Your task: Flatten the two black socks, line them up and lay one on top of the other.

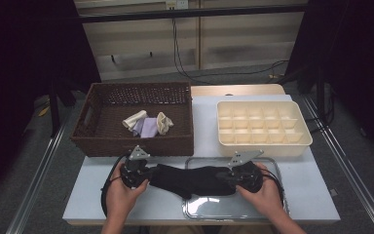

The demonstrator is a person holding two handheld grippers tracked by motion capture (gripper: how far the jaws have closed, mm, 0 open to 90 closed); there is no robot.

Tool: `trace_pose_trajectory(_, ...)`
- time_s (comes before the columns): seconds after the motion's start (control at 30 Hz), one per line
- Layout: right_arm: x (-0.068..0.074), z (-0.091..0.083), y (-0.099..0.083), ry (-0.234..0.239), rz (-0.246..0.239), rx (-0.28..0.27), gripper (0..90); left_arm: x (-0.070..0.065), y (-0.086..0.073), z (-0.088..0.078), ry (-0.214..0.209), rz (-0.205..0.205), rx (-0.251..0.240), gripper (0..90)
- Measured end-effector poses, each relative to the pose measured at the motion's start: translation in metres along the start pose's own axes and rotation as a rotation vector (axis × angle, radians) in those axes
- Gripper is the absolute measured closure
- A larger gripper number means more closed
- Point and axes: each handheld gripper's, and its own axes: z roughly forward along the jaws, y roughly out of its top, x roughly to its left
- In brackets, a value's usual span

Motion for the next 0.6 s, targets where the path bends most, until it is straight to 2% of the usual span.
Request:
trace_pose_trajectory(0.2, 0.006, 0.001, 0.002, 0.038, 0.009, -0.016, 88.7, 0.010, -0.005, 0.001, -0.019, -0.043, 0.010, 89.9)
trace_pose_trajectory(0.33, 0.010, 0.004, 0.002, 0.028, -0.009, 0.010, 88.6, 0.012, -0.008, 0.004, -0.027, -0.036, 0.031, 89.7)
trace_pose_trajectory(0.43, 0.011, 0.003, 0.002, 0.038, -0.004, -0.002, 88.6, 0.012, -0.008, 0.002, -0.028, -0.057, 0.011, 89.7)
trace_pose_trajectory(0.5, 0.012, 0.002, 0.003, 0.048, 0.001, -0.009, 88.6, 0.013, -0.008, 0.001, -0.028, -0.038, 0.025, 89.6)
trace_pose_trajectory(0.6, 0.014, 0.002, 0.004, 0.056, -0.007, -0.008, 88.6, 0.014, -0.009, 0.000, -0.039, -0.075, 0.010, 89.5)
